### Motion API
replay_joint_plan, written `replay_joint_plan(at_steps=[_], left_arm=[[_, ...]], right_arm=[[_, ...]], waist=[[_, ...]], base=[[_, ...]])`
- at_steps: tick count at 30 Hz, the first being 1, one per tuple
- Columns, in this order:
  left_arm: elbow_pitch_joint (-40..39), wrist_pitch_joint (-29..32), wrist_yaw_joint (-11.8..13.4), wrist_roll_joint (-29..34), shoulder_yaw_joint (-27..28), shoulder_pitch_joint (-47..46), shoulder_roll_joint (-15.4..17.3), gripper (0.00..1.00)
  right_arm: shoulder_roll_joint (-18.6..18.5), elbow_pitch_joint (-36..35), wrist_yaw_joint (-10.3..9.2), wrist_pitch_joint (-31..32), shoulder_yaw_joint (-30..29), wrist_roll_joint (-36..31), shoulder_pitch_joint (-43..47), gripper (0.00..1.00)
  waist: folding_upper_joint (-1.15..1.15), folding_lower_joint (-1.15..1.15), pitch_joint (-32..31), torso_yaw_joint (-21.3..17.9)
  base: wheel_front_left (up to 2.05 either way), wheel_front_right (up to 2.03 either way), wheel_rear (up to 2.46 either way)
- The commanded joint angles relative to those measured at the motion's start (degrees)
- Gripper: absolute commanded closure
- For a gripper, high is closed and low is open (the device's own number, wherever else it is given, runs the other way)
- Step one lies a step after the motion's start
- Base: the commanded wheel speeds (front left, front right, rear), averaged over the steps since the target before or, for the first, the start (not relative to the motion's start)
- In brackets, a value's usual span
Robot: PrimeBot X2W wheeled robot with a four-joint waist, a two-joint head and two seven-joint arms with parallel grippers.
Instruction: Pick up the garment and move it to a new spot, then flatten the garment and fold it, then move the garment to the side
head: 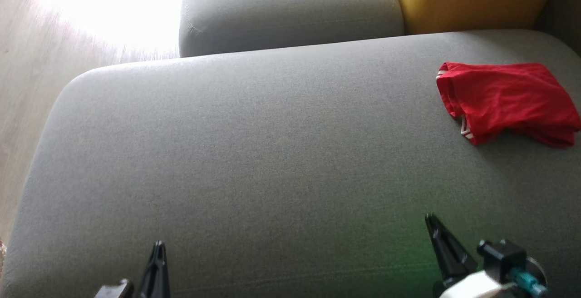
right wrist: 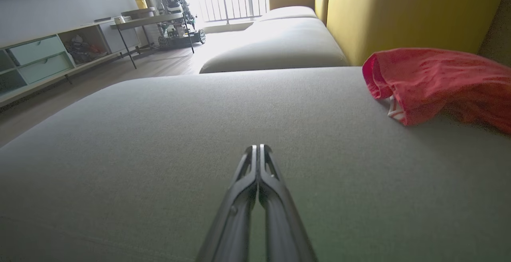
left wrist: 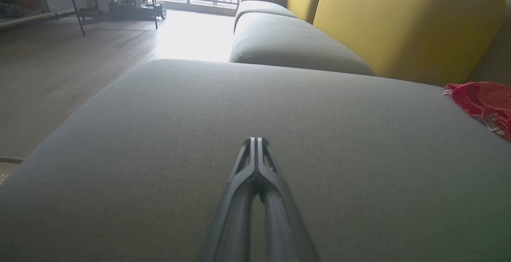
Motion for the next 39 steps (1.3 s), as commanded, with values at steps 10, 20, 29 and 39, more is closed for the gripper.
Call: replay_joint_plan(at_steps=[10,20,29,39], left_arm=[[-0.3,1.3,-0.9,-7.4,0.7,-2.1,0.4,1.0],[0.7,2.4,-1.7,-13.6,1.3,-3.8,0.7,1.0],[1.7,3.8,-2.7,-20.4,2.1,-5.6,1.0,1.0],[2.4,5.2,-3.6,-27.1,3.0,-7.3,1.2,1.0]], right_arm=[[-0.4,-0.9,0.0,1.3,-0.1,7.8,-1.5,1.0],[-0.6,-0.7,0.0,2.5,-0.3,14.3,-2.4,1.0],[-0.9,-0.6,0.0,3.9,-0.6,21.5,-3.4,1.0],[-1.0,-0.5,-0.01,5.4,-1.0,28.6,-4.3,1.0]], waist=[[0.0,0.0,0.4,0.1],[0.0,0.0,0.7,0.2],[0.0,0.0,1.0,0.4],[0.0,0.0,1.3,0.5]], base=[[0.0,0.0,0.0],[0.0,0.0,0.0],[0.0,0.0,0.0],[0.0,0.0,0.0]])
